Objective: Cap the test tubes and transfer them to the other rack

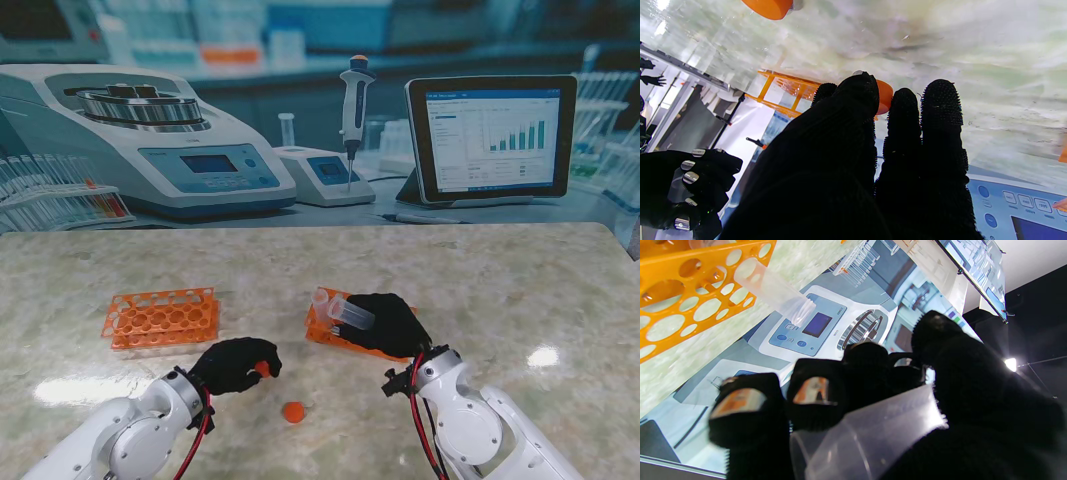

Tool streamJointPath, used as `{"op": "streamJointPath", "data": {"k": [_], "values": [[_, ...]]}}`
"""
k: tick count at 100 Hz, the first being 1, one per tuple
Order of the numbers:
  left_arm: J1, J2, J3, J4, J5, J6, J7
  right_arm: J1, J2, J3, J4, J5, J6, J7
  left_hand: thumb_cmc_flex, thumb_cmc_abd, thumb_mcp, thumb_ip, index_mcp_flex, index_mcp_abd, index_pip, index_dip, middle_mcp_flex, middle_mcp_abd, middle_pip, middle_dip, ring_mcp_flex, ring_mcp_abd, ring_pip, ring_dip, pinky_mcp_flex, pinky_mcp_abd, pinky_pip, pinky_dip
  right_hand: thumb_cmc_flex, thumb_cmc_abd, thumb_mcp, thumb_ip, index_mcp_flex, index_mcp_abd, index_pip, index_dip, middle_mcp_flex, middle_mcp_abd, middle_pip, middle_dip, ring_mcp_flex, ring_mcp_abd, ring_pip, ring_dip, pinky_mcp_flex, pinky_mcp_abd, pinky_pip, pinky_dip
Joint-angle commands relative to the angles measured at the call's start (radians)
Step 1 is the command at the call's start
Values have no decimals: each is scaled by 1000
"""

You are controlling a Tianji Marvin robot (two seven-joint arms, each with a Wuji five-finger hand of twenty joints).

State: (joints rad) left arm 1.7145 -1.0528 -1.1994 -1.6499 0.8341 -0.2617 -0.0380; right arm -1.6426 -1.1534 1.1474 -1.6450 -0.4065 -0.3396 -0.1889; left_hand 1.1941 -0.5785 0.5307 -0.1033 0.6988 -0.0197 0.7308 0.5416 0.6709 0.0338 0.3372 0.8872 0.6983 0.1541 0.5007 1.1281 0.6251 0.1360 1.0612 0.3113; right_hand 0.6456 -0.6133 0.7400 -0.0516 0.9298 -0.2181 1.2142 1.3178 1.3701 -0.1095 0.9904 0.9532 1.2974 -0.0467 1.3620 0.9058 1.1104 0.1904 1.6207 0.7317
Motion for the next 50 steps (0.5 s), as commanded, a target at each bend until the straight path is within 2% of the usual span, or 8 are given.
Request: {"op": "streamJointPath", "data": {"k": [1,50], "values": [[1,-4,1,-15,-6,3,0,-4,-4,-4,2,4,4,3,97,7,68,-9,23,11,-5,-7,61,30,42,5,27,23,-20,14,3,-3,-15,-33,13,9,-15,-18,4,-41,4,31,-6,-3,15,-4,20,-15,13,0,13,18,13,-12],[-23,-17,12,-32,-74,0,23,-3,-4,-4,3,5,5,4,97,13,70,-9,19,13,-4,-5,62,30,40,10,29,25,-34,33,0,-5,-17,-29,13,10,-14,-18,4,-41,4,31,-5,-3,15,-4,20,-15,13,0,13,18,13,-12]]}}
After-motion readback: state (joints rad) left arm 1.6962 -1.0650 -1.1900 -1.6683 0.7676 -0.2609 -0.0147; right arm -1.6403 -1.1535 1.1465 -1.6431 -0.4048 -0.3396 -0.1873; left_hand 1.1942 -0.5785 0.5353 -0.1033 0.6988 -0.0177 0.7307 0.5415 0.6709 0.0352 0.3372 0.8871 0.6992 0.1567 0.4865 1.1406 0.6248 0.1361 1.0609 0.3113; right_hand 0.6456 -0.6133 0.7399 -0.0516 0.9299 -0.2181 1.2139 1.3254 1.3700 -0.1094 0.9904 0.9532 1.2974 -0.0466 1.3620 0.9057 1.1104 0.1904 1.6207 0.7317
